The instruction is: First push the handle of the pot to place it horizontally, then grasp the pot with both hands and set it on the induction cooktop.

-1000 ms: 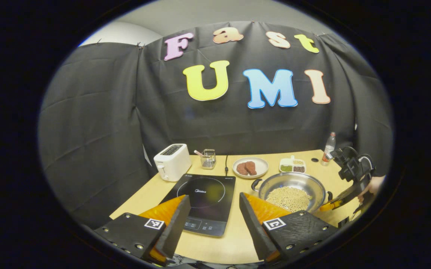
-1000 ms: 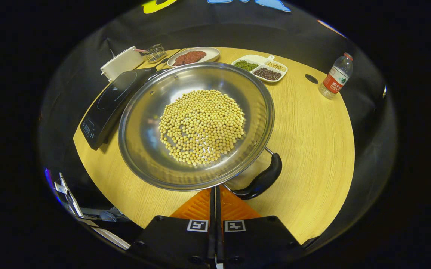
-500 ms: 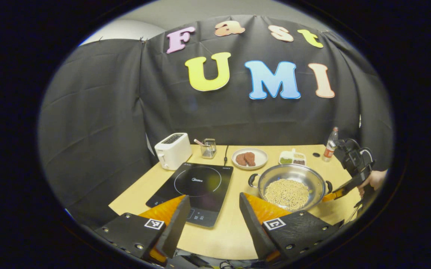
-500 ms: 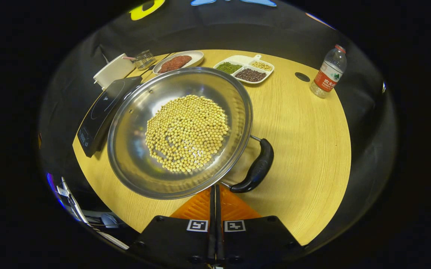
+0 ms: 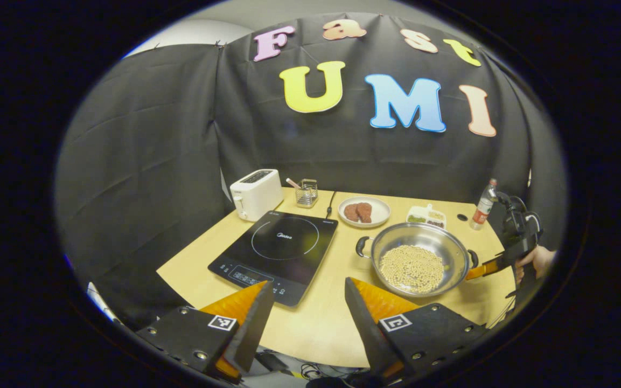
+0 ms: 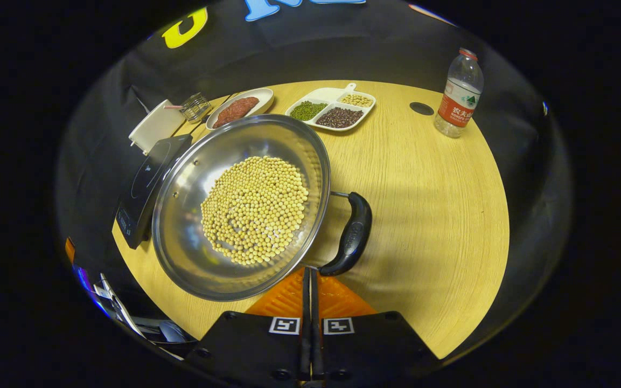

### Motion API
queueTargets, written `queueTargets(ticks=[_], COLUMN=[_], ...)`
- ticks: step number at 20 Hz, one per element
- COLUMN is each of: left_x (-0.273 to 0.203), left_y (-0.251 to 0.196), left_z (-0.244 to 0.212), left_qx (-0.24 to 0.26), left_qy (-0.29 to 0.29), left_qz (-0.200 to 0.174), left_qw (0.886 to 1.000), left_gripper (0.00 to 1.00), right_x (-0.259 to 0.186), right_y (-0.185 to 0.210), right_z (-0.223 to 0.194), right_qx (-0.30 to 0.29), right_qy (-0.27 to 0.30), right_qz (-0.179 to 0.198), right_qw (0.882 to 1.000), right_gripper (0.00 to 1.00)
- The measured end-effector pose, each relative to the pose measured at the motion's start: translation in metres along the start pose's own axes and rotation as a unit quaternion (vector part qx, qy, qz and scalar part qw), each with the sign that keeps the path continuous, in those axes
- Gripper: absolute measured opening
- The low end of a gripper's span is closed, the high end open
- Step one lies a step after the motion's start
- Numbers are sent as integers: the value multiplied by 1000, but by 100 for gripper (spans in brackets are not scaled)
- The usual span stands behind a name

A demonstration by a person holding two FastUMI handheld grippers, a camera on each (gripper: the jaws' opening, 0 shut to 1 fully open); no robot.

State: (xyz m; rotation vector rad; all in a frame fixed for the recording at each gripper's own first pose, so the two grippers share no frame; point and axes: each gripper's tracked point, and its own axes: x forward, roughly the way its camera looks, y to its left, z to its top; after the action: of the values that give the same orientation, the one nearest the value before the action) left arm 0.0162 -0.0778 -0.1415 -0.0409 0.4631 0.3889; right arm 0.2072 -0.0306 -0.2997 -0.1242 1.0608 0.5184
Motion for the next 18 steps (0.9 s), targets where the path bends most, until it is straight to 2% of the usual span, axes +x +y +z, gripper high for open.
queueTargets(ticks=[3,7,8,9,10,11,12,15,18], left_x=[7,27,35,42,52,63,74,110,143], left_y=[-4,-13,-15,-19,-24,-29,-35,-52,-74], left_z=[1,7,12,15,18,21,22,24,23], left_qx=[-8,-19,-14,-10,-5,-1,3,11,-8], left_qy=[2,5,4,4,5,5,10,23,46], left_qz=[-6,-36,-46,-60,-74,-90,-110,-155,-199], left_qw=[1000,999,999,998,997,996,994,988,979], left_gripper=[79,81,79,81,79,79,81,81,81], right_x=[0,-11,-15,-22,-27,-32,-39,-51,-52], right_y=[-7,-15,-20,-22,-23,-25,-24,-21,-18], right_z=[7,6,7,8,9,9,11,28,48], right_qx=[12,36,37,38,43,50,60,90,121], right_qy=[-14,-29,-36,-49,-58,-66,-74,-108,-134], right_qz=[-6,-14,-22,-23,-22,-24,-21,-17,-9], right_qw=[1000,999,998,998,997,996,995,990,983], right_gripper=[2,3,10,30,51,80,100,98,98])
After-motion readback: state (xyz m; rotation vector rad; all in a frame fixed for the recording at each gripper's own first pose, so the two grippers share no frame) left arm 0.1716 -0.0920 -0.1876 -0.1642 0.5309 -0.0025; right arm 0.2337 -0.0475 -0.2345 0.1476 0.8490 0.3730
